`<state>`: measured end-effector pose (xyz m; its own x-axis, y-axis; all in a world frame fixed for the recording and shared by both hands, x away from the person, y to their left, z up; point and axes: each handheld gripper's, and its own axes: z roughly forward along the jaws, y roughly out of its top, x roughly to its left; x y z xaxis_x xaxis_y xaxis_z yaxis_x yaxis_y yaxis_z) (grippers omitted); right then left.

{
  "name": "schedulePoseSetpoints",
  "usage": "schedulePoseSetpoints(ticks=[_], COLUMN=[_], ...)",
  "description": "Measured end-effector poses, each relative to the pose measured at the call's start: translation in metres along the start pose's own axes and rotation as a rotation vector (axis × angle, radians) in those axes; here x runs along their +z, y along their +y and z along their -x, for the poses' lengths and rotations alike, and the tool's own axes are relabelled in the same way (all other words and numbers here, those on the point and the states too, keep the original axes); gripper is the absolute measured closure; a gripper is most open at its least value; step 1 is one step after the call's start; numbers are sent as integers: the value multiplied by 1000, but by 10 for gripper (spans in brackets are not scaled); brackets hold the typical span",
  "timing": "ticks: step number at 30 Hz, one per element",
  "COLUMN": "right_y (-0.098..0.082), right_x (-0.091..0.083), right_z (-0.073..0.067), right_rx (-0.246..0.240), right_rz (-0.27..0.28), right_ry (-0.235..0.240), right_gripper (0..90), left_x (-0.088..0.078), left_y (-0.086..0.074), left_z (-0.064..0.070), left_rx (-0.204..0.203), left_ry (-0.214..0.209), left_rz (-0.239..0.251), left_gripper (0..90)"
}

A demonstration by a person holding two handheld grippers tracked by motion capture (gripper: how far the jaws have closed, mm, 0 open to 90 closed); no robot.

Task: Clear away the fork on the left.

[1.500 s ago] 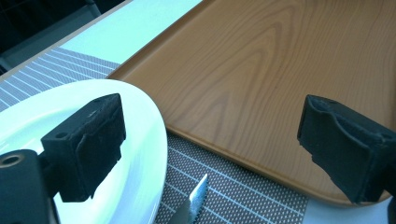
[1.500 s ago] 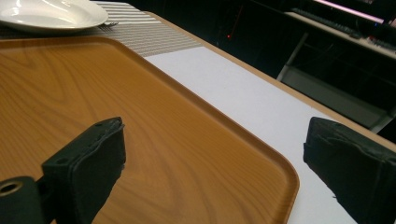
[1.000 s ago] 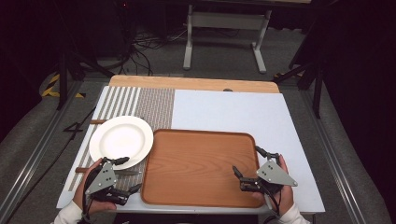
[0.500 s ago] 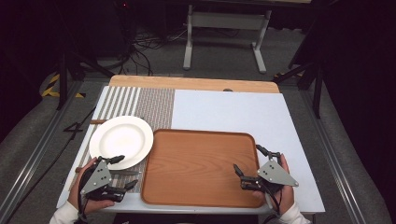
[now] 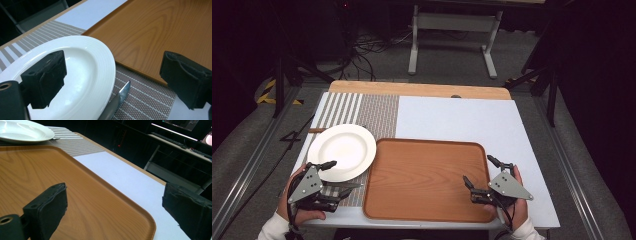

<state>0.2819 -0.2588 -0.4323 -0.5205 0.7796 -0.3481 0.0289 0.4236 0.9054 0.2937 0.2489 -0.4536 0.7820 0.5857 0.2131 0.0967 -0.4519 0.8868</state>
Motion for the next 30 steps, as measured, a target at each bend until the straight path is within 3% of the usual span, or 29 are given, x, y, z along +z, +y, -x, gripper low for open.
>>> schedulePoseSetpoints(ticks=[20, 24, 30], right_y=[0, -1, -1], right_x=[0, 1, 1], right_z=[0, 1, 2], right_rx=[6, 9, 23], right_rz=[-1, -3, -5], right_ry=[6, 8, 10], right_gripper=[66, 66, 66], left_x=[-5, -6, -7], left_y=[3, 3, 5], left_z=[-25, -37, -59], left_rx=[2, -10, -32], left_ry=[36, 28, 56], left_rz=[-46, -65, -84], left_gripper=[98, 111, 102])
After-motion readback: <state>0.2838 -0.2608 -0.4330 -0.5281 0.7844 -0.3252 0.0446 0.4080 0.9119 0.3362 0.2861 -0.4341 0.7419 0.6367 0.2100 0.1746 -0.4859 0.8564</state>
